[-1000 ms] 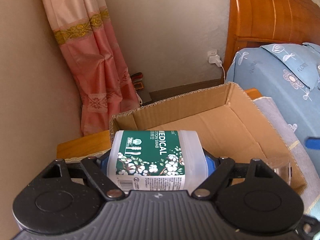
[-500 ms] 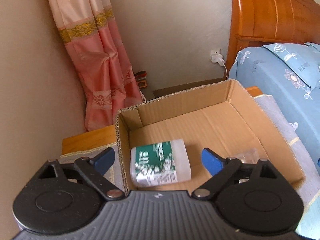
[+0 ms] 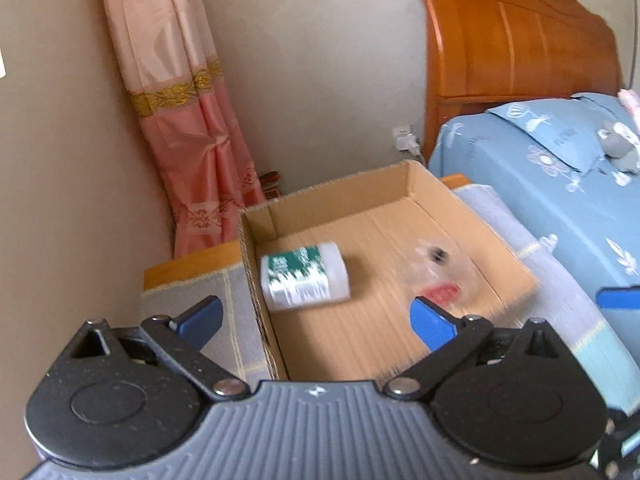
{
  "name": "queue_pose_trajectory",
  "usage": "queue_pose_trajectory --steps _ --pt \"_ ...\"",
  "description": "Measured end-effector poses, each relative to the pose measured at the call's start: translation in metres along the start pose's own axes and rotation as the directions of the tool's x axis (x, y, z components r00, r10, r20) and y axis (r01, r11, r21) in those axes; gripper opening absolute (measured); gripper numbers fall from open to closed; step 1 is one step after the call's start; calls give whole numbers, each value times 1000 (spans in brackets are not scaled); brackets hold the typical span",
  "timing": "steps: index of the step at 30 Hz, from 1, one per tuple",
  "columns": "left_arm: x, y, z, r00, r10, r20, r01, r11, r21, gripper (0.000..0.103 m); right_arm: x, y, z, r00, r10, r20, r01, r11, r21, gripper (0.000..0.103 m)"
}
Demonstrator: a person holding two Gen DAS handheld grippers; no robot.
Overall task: Organize rigid objects
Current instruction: 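Carry swab tub and clear cup into the cardboard box and release both, then grasp the clear plastic jar with right tool while left tool grasps the grey elephant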
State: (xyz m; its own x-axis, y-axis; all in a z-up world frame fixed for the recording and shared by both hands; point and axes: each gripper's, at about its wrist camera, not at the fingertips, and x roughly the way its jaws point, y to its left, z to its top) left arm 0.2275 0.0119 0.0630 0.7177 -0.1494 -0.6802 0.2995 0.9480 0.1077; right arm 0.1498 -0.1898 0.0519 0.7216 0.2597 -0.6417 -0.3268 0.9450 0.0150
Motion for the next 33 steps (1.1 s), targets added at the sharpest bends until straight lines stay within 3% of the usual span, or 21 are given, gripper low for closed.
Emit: queue_pose_trajectory --steps 12,21,29,33 --pt "-21 -15 -84 996 -90 -23 91 995 52 100 -13 22 -66 999 -47 -28 49 993 105 103" --pt "-26 -14 -138 992 -118 -47 121 991 58 100 0 46 -95 994 -49 -99 57 995 76 103" --pt "-1 -5 -172 984 -111 -138 120 991 52 100 6 31 -116 985 -70 -159 86 992 93 103" --pt "5 4 -178 980 -152 -132 157 987 29 100 7 19 -123 982 -85 -171 106 988 115 103"
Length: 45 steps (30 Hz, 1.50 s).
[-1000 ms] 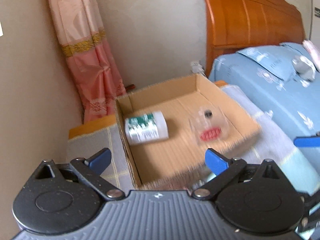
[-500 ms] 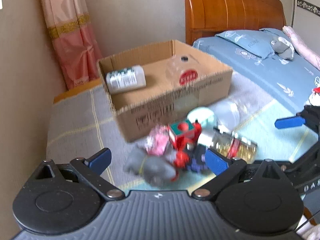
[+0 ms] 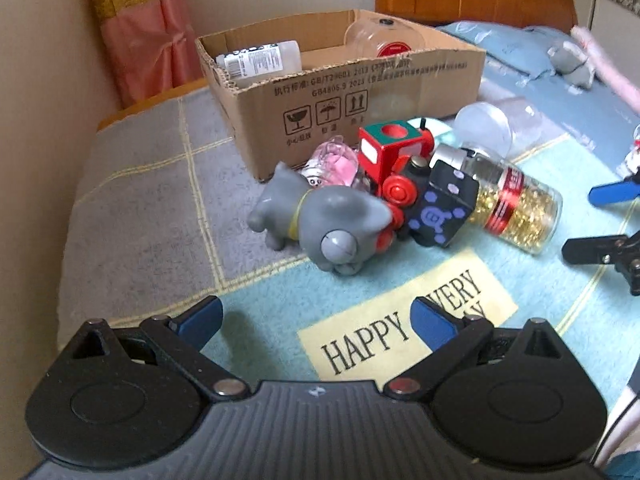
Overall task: Organize rigid objects
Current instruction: 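Grasp the clear plastic jar with right tool while left tool grasps the grey elephant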
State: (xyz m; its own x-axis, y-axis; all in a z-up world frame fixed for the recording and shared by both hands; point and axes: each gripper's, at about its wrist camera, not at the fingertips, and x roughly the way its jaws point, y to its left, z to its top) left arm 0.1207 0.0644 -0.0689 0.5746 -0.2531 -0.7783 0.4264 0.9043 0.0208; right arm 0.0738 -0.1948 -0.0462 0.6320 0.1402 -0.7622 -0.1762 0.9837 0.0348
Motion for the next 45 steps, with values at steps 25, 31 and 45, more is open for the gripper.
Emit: queue_pose_trajectory --steps 25,31,45 --pt "26 12 26 986 -141 92 126 981 146 83 15 -36 8 999 -10 34 12 999 -48 103" --pt "26 13 27 983 -162 88 150 980 129 79 11 -41 23 996 56 72 -54 998 -23 103" --pt "27 19 29 985 -153 81 146 986 86 79 38 -44 72 985 134 105 -139 989 40 103"
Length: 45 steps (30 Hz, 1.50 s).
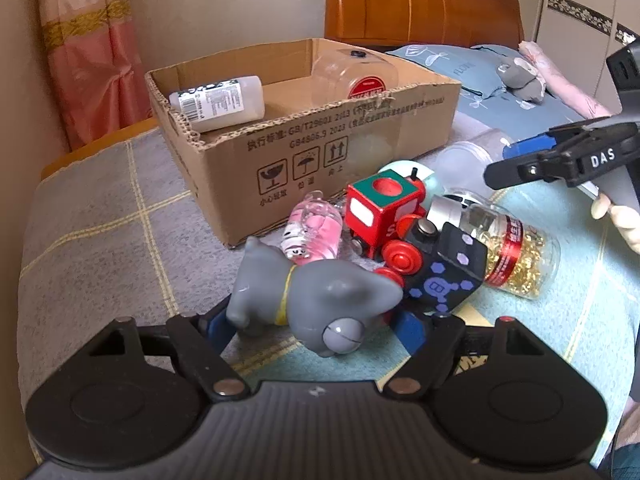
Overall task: Organize rigid objects
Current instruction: 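Grasp the clear plastic jar with right tool while left tool grasps the grey elephant, then place the clear jar and grey elephant into the cardboard box, opening both tools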
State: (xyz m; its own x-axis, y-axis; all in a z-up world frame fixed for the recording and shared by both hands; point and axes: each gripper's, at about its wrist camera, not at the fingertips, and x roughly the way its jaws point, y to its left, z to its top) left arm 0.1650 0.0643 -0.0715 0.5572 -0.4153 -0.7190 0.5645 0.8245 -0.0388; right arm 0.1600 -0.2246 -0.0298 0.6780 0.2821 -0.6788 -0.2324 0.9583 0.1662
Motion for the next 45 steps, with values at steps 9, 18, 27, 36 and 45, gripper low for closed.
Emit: queue_pose_trajectory --steps 9,18,27,36,45 --pt "0 3 3 1000 23 -21 -24 999 -40 78 13 17 12 994 -100 -38 101 994 29 100" --pt "-7 2 8 998 45 -36 -47 997 -63 77 6 12 12 990 -127 -66 128 991 23 93" --pt "-28 -3 18 997 66 -48 -70 995 -77 76 -20 15 16 992 -111 -63 106 992 -73 93" --pt "-51 -18 45 993 81 -83 -86 995 -55 76 -58 26 32 998 -51 -28 46 985 -166 93" --pt "-56 -30 93 993 107 -49 -109 994 -27 76 -78 41 52 999 21 28 -14 975 -223 93"
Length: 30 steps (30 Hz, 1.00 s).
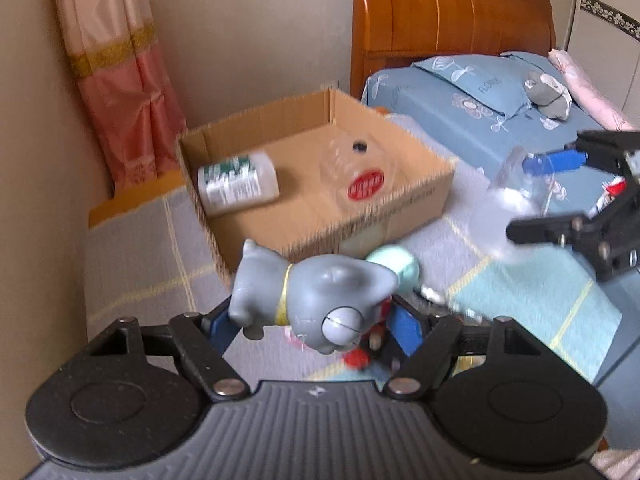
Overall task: Organize rigid objects
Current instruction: 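Place the clear jar and grey elephant into the cardboard box, opening both tools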
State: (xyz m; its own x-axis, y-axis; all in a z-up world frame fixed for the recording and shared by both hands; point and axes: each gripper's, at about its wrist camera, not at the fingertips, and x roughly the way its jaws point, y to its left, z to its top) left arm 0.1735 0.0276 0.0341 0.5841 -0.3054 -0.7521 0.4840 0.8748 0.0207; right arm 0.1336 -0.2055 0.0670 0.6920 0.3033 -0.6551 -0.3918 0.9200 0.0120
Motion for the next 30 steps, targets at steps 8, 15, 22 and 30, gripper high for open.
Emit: queue_pose_trajectory --steps 8,15,22,30 --pt "21 4 46 999 21 34 -21 1000 -3 76 5 -3 16 1000 15 25 -15 1000 -3 93" --pt "46 17 66 998 57 36 -55 997 -56 80 11 -7 30 999 14 39 -14 1000 0 93" --pt "51 27 61 996 68 49 -63 994 -95 95 21 -11 41 999 9 47 -10 1000 12 93" --pt "34 24 39 994 101 40 -99 994 -40 98 37 -15 57 999 2 37 -3 1000 28 93"
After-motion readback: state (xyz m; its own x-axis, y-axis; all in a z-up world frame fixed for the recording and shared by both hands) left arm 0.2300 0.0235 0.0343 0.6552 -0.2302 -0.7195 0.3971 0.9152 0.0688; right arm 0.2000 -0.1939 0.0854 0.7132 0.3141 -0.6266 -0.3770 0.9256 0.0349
